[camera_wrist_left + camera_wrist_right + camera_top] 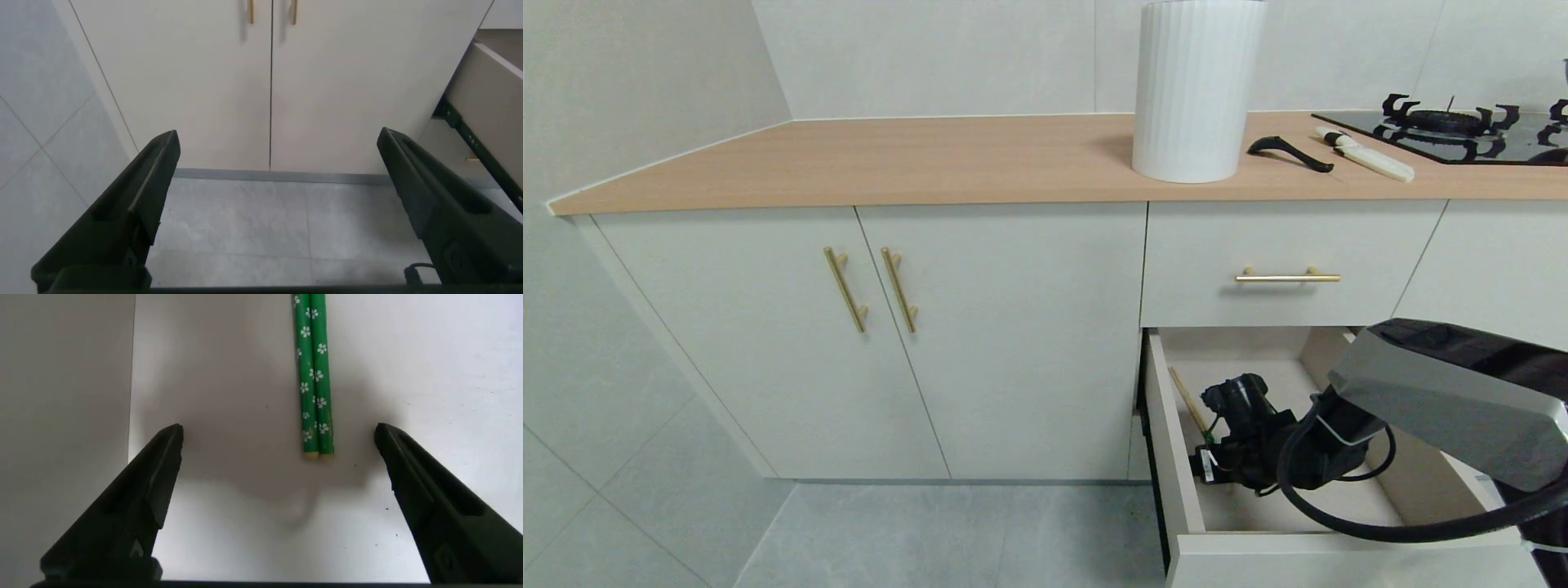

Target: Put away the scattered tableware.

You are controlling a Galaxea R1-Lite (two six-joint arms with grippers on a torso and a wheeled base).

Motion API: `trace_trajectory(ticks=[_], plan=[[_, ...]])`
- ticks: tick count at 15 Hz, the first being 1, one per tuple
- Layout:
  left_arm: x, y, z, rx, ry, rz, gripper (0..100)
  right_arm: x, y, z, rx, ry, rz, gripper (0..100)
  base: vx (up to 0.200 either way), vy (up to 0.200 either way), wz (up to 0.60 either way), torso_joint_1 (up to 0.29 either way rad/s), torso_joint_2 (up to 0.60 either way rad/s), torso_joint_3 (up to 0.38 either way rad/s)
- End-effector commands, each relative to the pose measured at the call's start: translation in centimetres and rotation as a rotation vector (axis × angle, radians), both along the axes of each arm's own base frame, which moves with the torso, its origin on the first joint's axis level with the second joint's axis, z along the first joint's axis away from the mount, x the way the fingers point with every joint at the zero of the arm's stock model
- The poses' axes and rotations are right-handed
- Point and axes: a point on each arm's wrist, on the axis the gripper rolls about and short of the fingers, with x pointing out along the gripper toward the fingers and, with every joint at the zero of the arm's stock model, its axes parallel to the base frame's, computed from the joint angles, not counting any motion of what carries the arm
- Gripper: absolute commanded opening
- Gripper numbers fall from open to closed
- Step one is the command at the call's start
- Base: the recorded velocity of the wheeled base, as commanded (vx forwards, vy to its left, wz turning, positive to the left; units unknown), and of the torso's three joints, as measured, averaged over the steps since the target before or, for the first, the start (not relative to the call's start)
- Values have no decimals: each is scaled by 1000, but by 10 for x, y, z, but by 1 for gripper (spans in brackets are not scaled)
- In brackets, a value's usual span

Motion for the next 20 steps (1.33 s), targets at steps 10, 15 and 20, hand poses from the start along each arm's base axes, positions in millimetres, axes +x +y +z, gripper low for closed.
trace_trajectory(ticks=[10, 15, 20], plan=[[0, 0, 0, 0, 0, 1, 100, -50, -30, 164, 44, -346, 43, 100, 0, 0, 0, 0, 0, 0], [0, 0, 0, 0, 0, 1, 100, -68, -44, 207, 15, -478, 0, 100, 0, 0, 0, 0, 0, 0], [0, 0, 0, 0, 0, 1, 100, -71, -69, 230, -20, -560, -44, 100, 0, 0, 0, 0, 0, 0]])
